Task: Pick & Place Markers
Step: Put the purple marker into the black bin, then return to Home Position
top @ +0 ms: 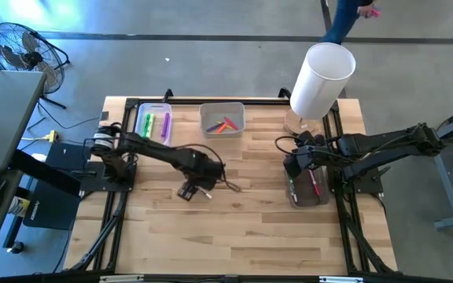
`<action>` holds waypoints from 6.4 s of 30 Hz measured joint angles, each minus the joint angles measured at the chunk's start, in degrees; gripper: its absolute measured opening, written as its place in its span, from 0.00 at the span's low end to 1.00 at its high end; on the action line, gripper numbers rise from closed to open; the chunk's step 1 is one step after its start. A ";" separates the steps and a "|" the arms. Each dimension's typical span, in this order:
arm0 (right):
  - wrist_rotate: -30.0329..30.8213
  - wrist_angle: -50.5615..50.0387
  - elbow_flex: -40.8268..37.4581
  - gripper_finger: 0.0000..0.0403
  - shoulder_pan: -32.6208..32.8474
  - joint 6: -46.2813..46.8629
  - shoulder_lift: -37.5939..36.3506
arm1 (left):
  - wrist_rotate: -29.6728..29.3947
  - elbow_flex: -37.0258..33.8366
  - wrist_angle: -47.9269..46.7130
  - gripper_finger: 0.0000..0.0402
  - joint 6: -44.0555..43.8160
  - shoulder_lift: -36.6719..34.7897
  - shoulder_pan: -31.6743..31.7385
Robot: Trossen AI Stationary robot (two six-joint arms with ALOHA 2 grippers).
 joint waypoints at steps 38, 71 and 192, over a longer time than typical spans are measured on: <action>0.32 1.52 -0.02 0.35 -0.02 -0.34 -0.28 | -1.45 2.99 16.67 0.07 -22.19 4.52 10.10; 11.59 42.71 0.00 0.35 -0.95 -25.65 -6.67 | 20.53 41.03 29.83 0.07 -39.05 4.17 16.60; -1.85 9.85 0.00 0.00 1.07 -2.09 -11.89 | 6.27 -67.20 53.07 0.00 -30.03 -101.35 4.05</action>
